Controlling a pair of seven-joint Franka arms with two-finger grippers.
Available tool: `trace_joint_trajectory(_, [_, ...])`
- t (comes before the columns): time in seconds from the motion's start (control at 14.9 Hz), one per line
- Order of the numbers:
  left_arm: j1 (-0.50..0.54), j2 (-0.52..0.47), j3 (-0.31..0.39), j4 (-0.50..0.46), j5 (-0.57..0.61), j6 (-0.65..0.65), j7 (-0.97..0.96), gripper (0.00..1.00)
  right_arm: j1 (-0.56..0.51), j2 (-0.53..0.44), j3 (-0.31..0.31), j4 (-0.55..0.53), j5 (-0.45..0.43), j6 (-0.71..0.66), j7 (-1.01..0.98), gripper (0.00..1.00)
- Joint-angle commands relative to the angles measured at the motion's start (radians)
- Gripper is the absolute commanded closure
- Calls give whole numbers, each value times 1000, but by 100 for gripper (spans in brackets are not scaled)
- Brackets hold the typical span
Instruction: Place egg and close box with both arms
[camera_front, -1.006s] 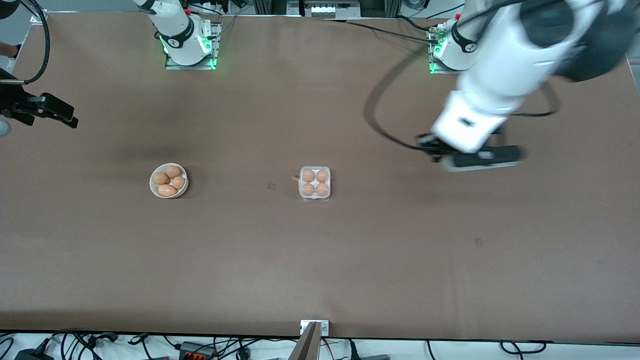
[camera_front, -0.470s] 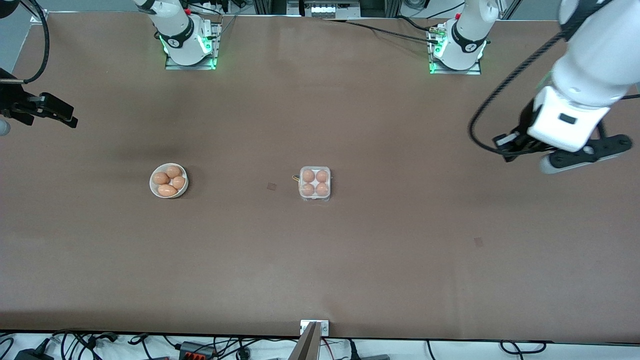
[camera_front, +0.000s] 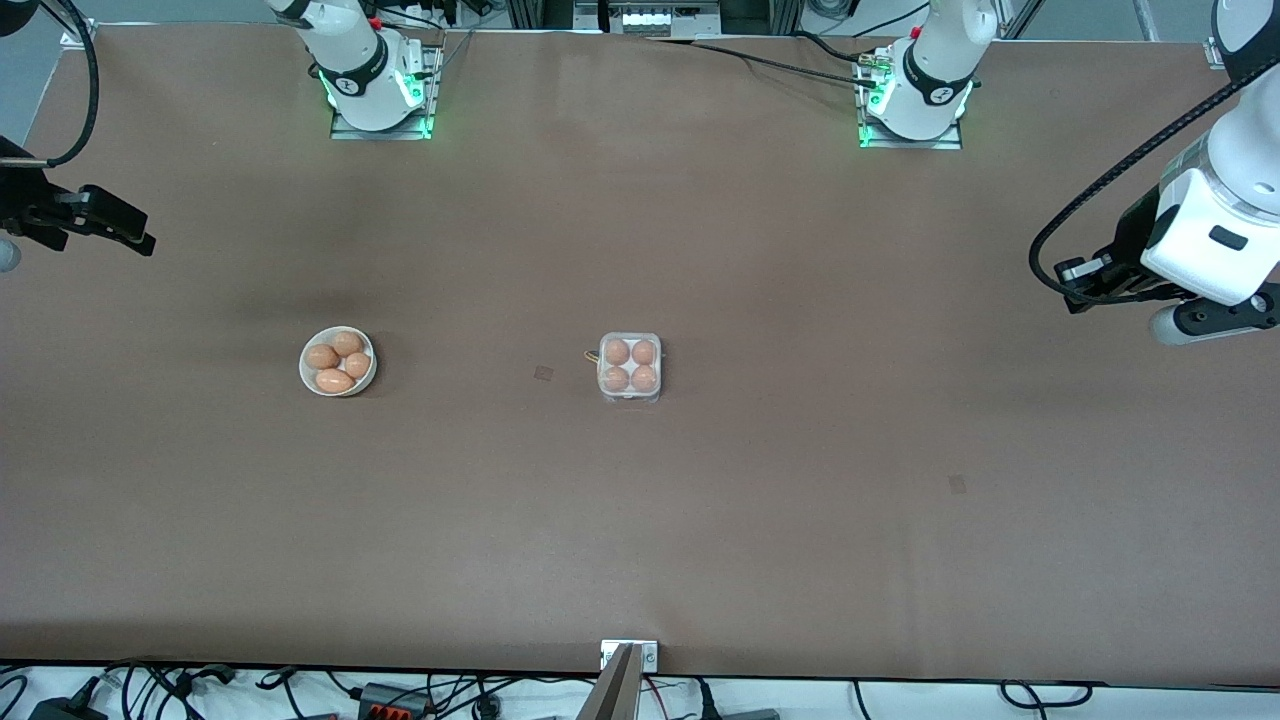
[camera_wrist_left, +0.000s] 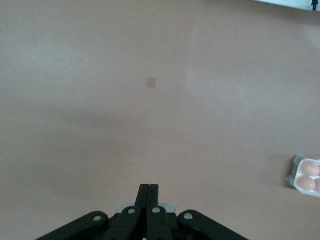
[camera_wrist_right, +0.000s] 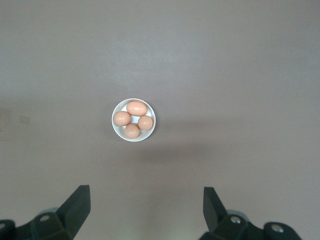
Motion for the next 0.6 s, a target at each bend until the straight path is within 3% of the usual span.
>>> trace_joint_trajectory(0.0, [26,-48,-15,-56,-23,-41,17,99,-1,-17,4,-13,-1,9,-9,0])
trace_joint_trajectory(0.27, [61,-80,-18,-111,-46,-12,41,98,-1,-17,4,-15,0,9,-11,0])
trace_joint_trajectory(0.47, [63,-99,-15,-136,-57,20,44,90,-1,-17,4,-16,0,9,-9,0])
trace_joint_trajectory(0.54, [64,-96,-13,-130,-57,23,44,81,0,-17,4,-18,0,9,-9,0])
